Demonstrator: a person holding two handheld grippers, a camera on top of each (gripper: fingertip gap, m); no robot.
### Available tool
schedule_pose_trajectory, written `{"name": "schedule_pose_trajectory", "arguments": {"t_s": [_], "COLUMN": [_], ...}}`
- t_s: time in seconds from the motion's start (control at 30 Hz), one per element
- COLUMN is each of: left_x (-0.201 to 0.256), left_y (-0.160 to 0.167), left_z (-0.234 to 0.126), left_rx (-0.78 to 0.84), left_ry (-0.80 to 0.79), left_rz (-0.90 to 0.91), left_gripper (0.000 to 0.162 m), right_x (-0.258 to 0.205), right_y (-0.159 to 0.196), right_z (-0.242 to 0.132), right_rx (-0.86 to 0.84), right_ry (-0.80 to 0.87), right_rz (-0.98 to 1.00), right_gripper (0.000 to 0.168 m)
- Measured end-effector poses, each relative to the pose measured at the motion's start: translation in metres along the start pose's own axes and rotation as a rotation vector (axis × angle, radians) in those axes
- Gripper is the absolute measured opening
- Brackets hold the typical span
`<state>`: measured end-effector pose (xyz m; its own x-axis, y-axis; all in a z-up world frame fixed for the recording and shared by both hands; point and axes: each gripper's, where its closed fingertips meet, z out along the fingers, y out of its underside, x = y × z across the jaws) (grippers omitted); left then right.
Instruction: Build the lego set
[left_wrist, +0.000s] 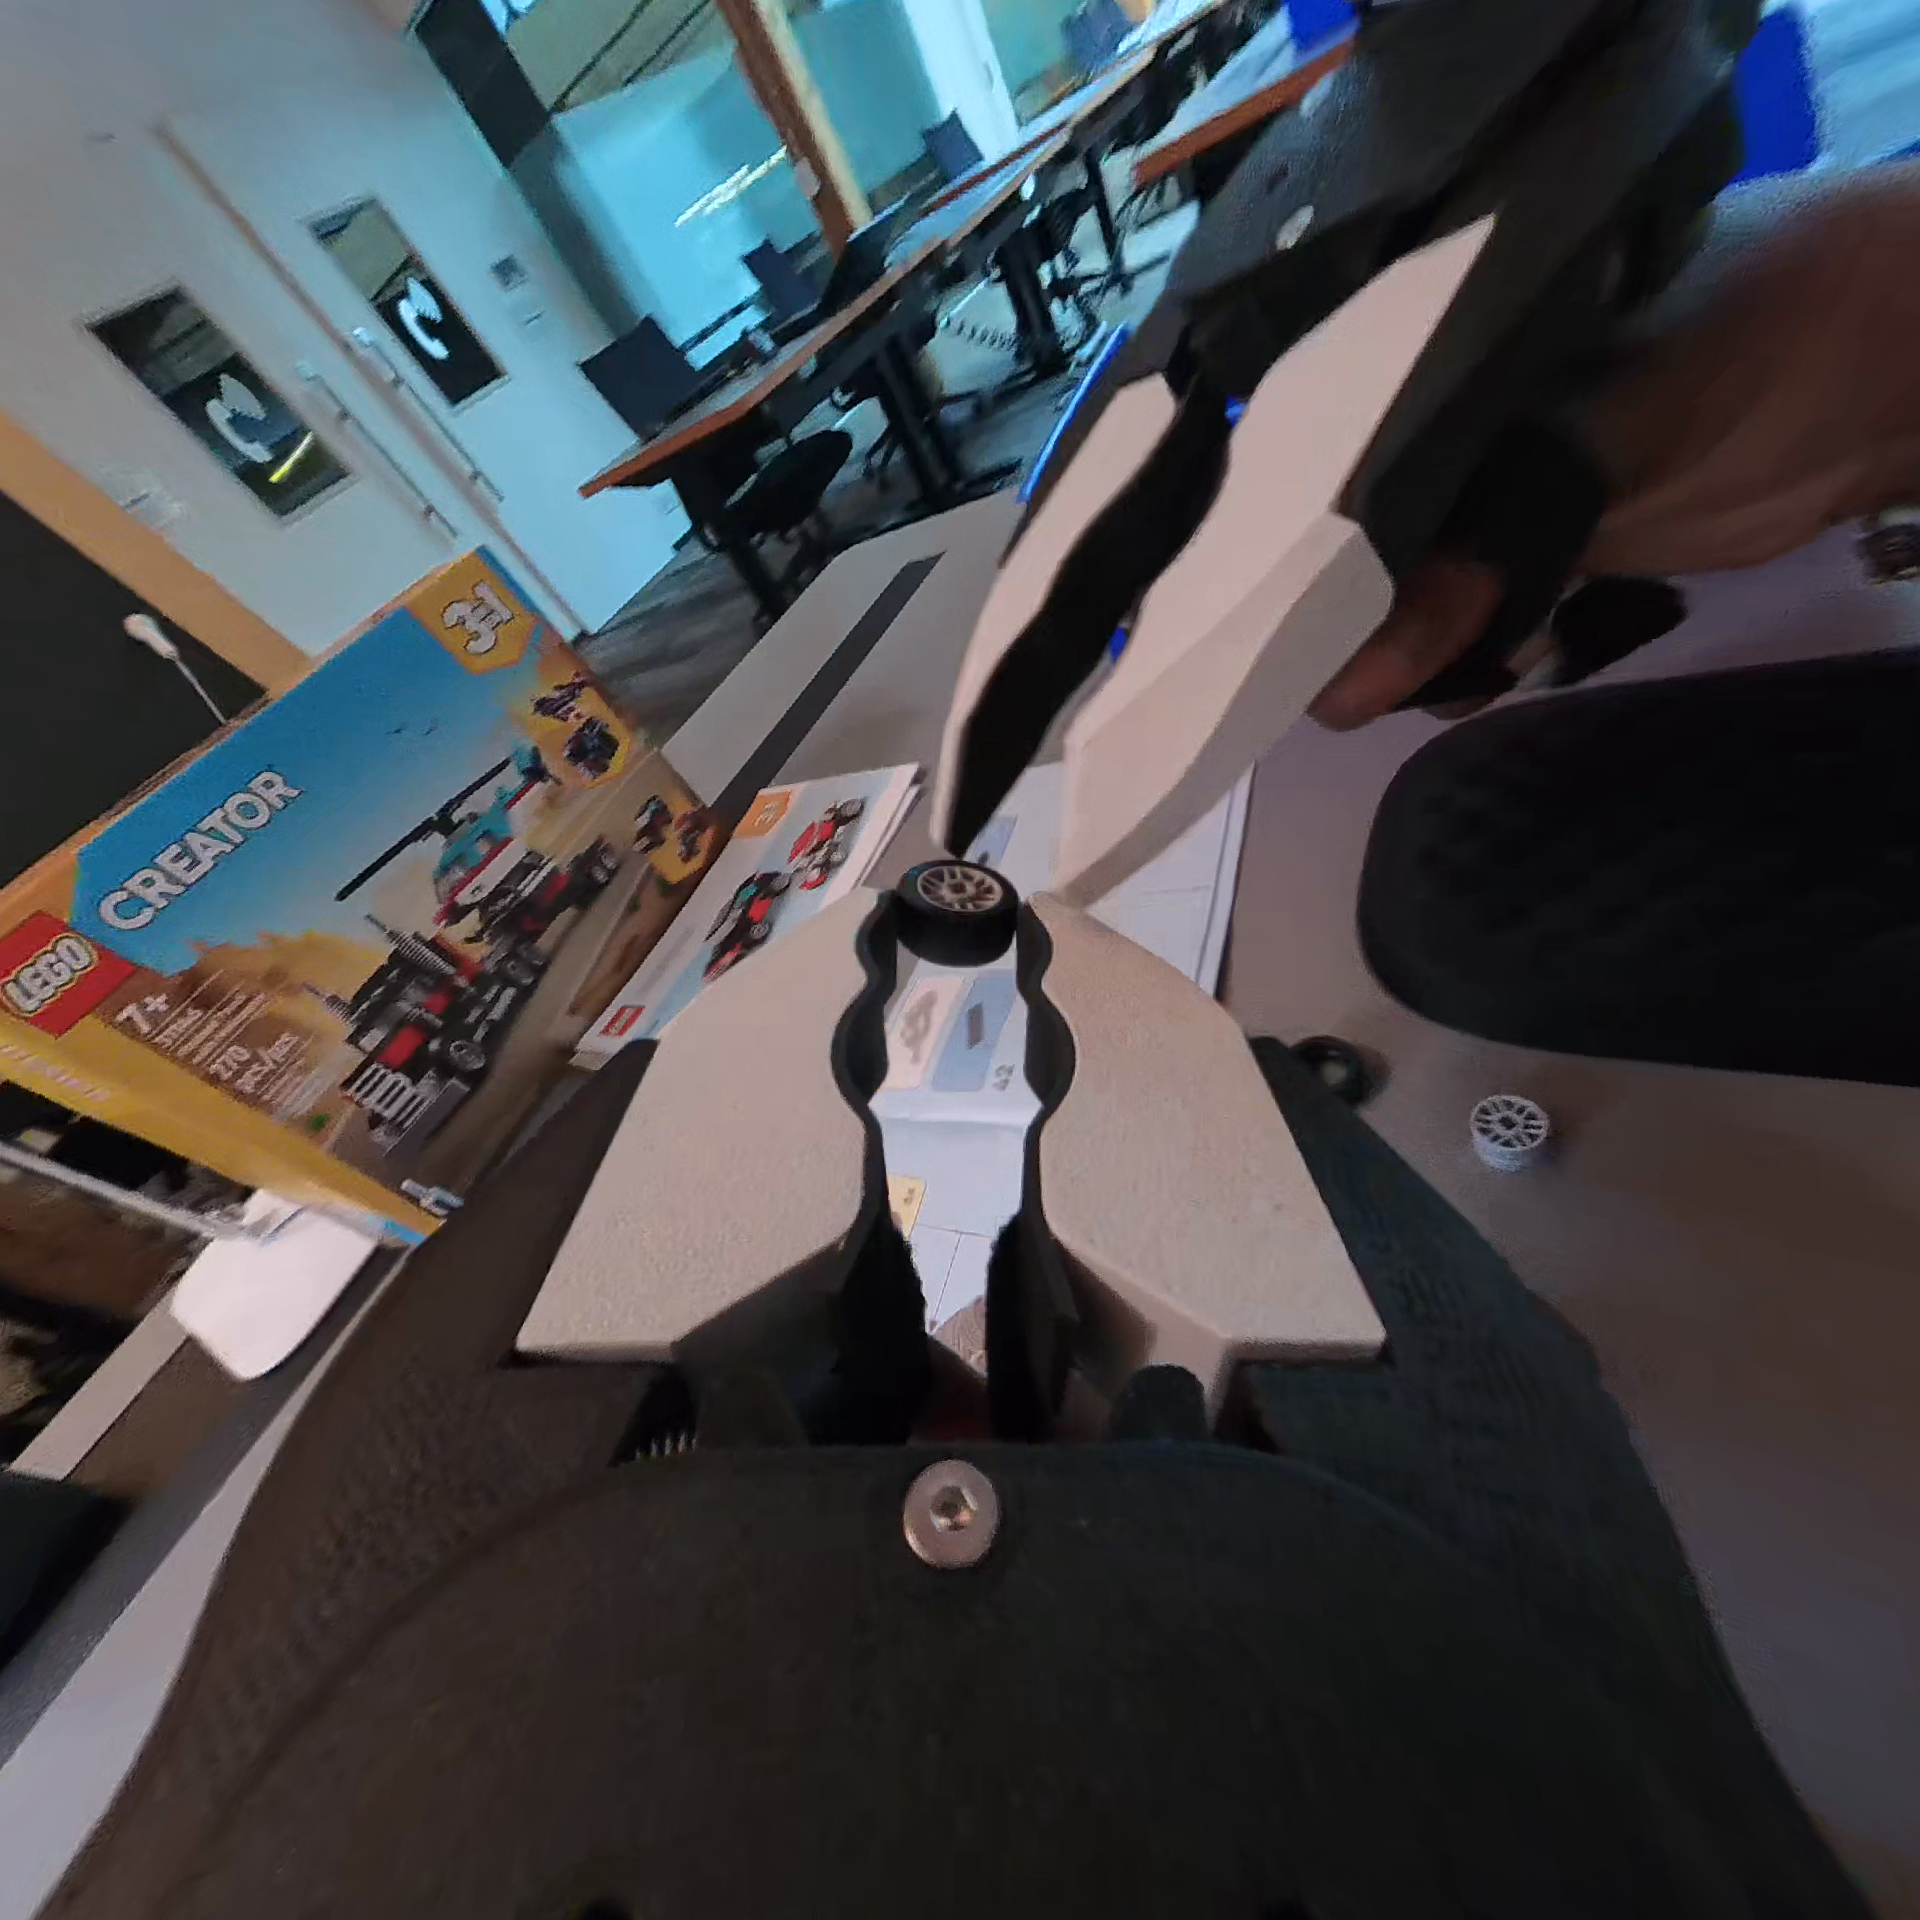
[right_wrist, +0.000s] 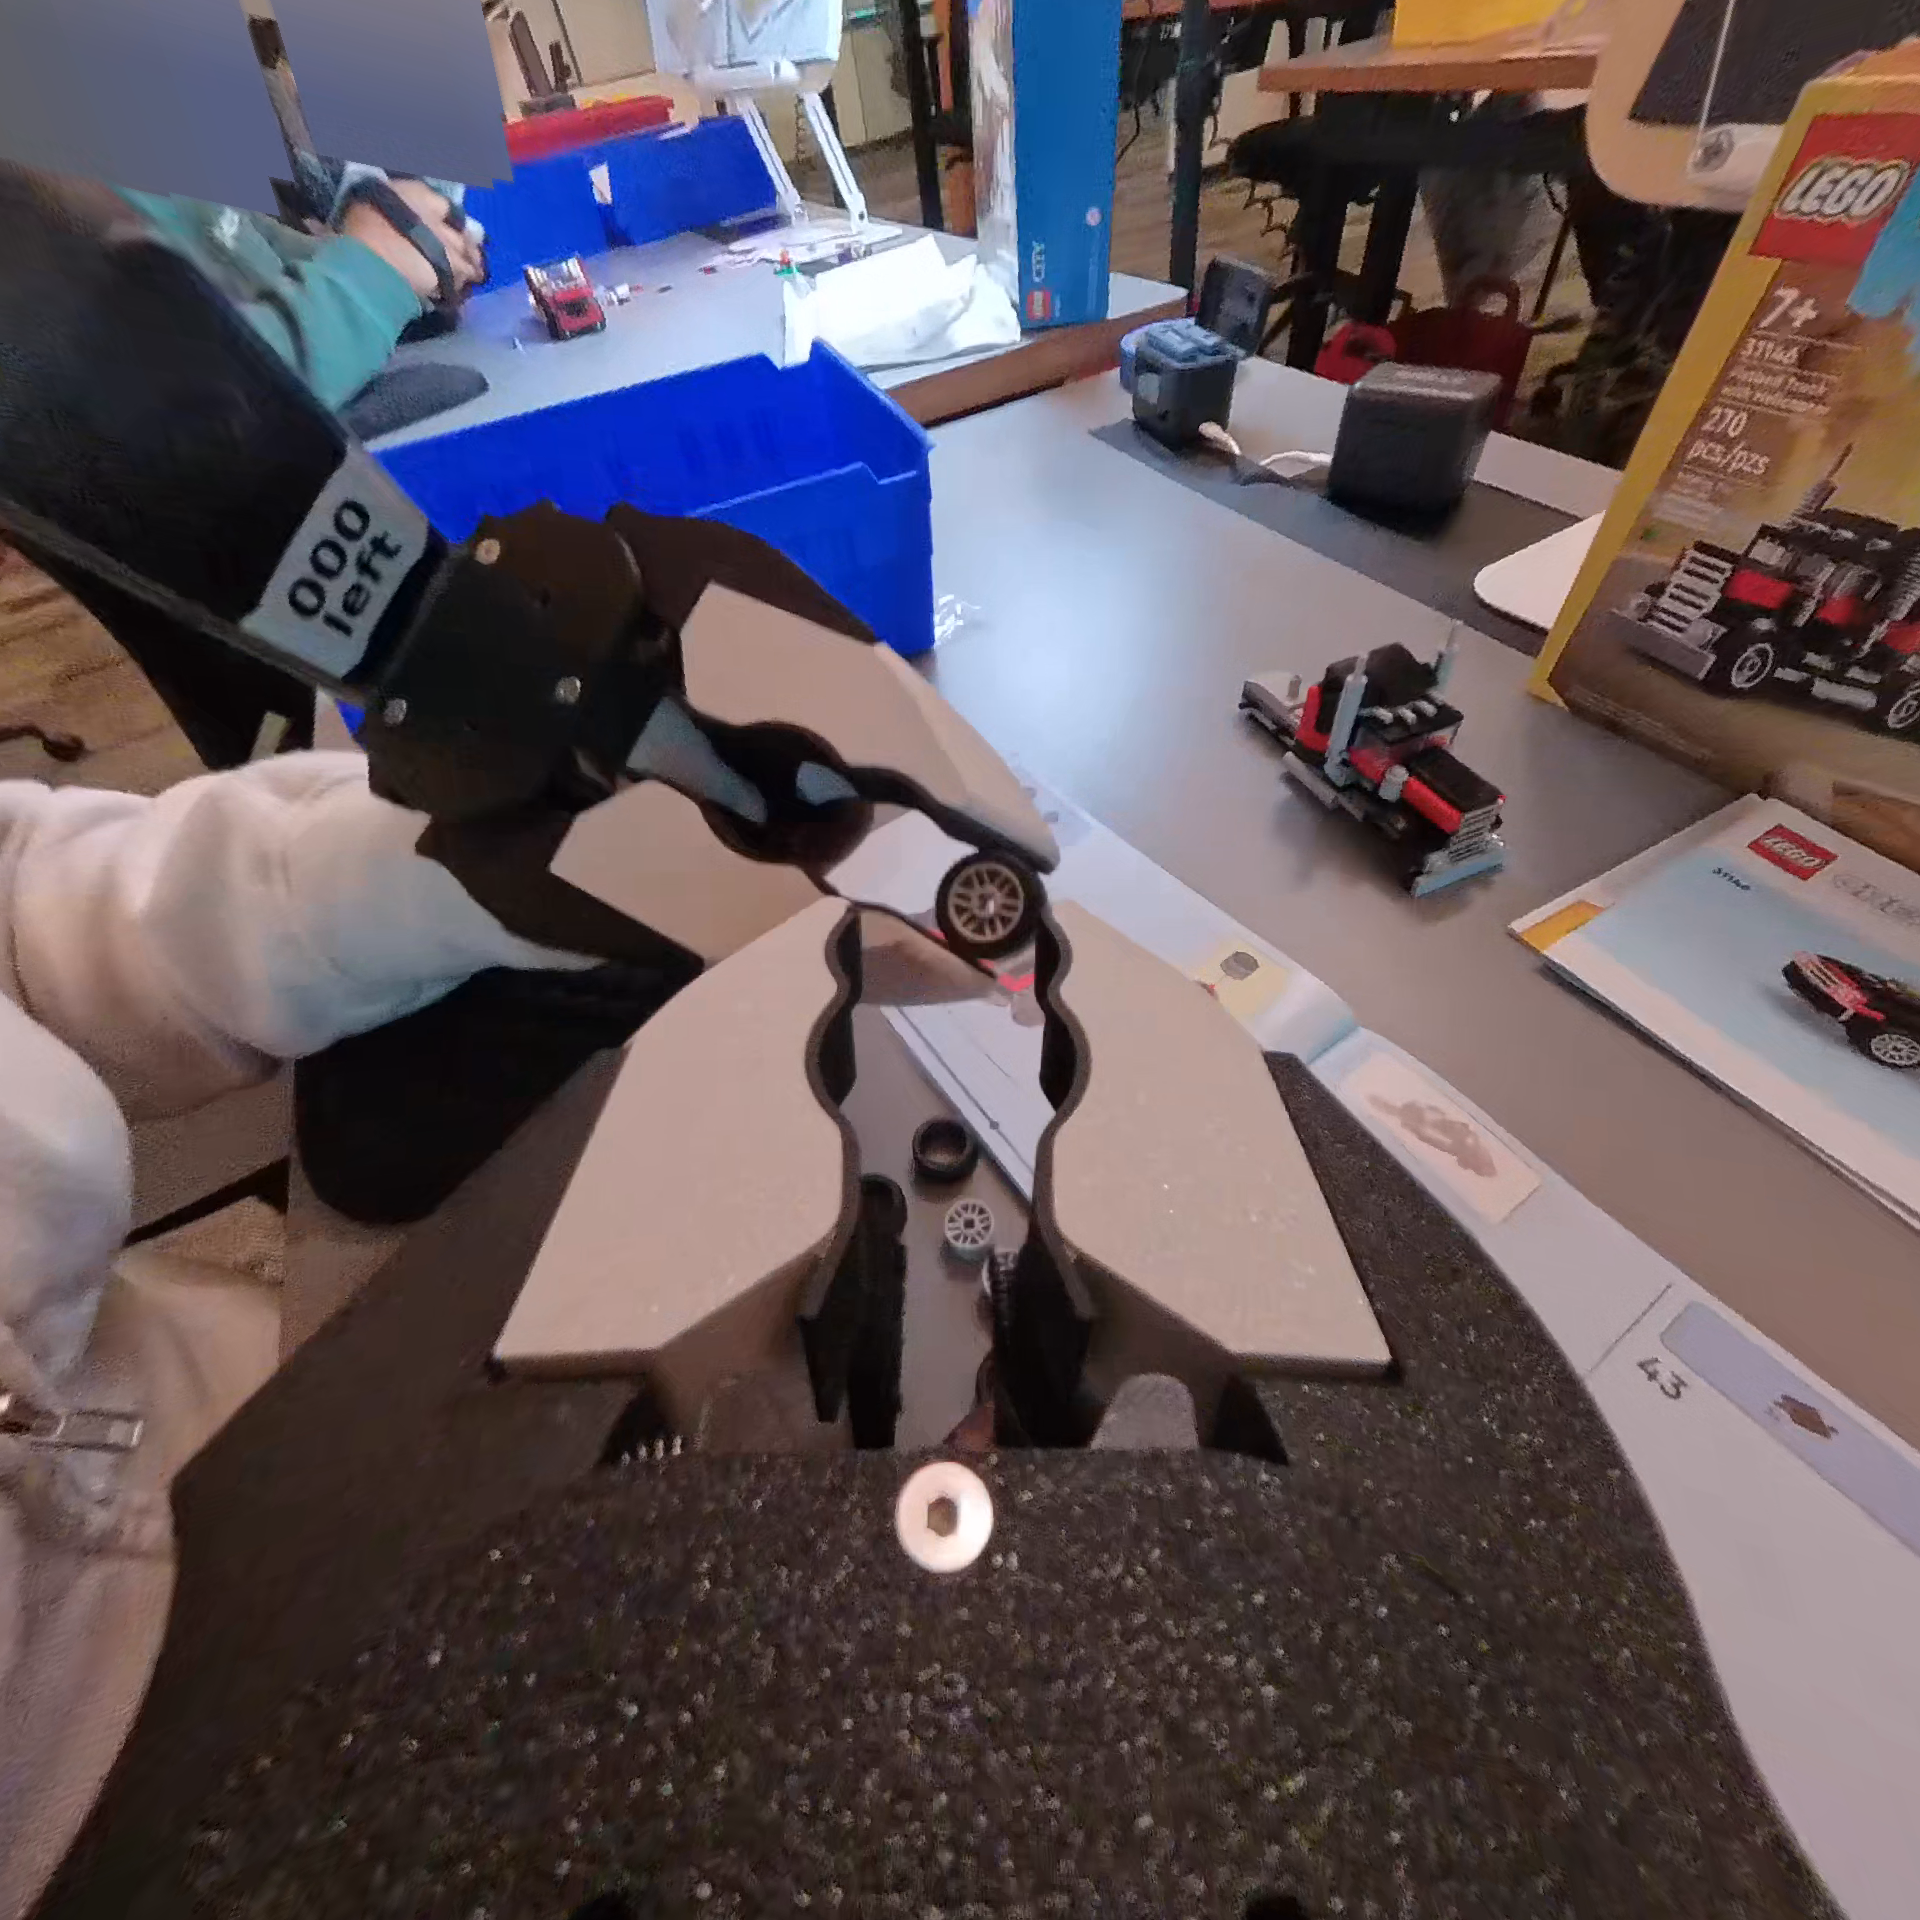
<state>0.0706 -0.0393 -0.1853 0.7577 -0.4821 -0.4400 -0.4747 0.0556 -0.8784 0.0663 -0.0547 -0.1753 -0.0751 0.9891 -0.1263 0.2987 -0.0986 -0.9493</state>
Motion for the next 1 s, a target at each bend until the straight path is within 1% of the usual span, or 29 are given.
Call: {"name": "schedule_pose_trajectory", "arguments": {"t_s": [0.07,0.2,0.3,0.37,0.4,0.43,0.47,0.5,0.53,0.6,0.67,0.73,0.83,0.9,0.97,1.0], "left_x": [-0.002,-0.005,-0.004,-0.001,0.000,0.000,-0.002,-0.004,-0.005,-0.011,-0.016,-0.023,-0.029,-0.029,-0.031,-0.032], "left_y": [0.005,0.010,0.015,0.017,0.019,0.024,0.029,0.033,0.035,0.033,0.030,0.030,0.032,0.033,0.033,0.033], "left_z": [0.002,0.003,0.005,0.008,0.009,0.009,0.007,0.004,0.000,-0.008,-0.015,-0.018,-0.019,-0.020,-0.021,-0.021], "left_rx": [-0.031,-0.063,-0.092,-0.094,-0.096,-0.103,-0.105,-0.092,-0.061,0.031,0.112,0.148,0.162,0.166,0.172,0.172], "left_ry": [-0.035,-0.063,-0.077,-0.055,-0.025,0.003,0.029,0.060,0.100,0.167,0.214,0.207,0.178,0.173,0.160,0.155], "left_rz": [0.016,0.040,0.085,0.070,0.019,-0.056,-0.147,-0.250,-0.362,-0.576,-0.712,-0.765,-0.764,-0.759,-0.755,-0.748], "left_gripper": [0.023,0.023,0.023,0.024,0.027,0.034,0.038,0.040,0.042,0.046,0.046,0.046,0.046,0.046,0.046,0.045], "right_x": [0.005,0.012,0.016,0.021,0.035,0.056,0.080,0.100,0.110,0.119,0.125,0.124,0.128,0.131,0.127,0.117], "right_y": [-0.007,0.005,0.011,0.014,0.016,0.021,0.034,0.057,0.079,0.105,0.121,0.129,0.134,0.125,0.104,0.092], "right_z": [0.005,0.016,0.018,0.014,0.006,-0.006,-0.019,-0.032,-0.040,-0.043,-0.045,-0.039,-0.037,-0.040,-0.041,-0.039], "right_rx": [0.043,-0.033,-0.084,-0.121,-0.146,-0.184,-0.271,-0.401,-0.513,-0.597,-0.682,-0.710,-0.728,-0.703,-0.629,-0.579], "right_ry": [0.022,0.024,0.041,0.039,0.096,0.184,0.274,0.321,0.317,0.284,0.292,0.266,0.261,0.295,0.314,0.287], "right_rz": [0.019,0.094,0.045,0.021,0.009,-0.015,-0.023,0.008,0.062,0.118,0.105,0.110,0.101,0.063,-0.009,-0.057], "right_gripper": [0.025,0.025,0.021,0.021,0.021,0.021,0.021,0.021,0.022,0.022,0.021,0.022,0.022,0.038,0.039,0.034]}}
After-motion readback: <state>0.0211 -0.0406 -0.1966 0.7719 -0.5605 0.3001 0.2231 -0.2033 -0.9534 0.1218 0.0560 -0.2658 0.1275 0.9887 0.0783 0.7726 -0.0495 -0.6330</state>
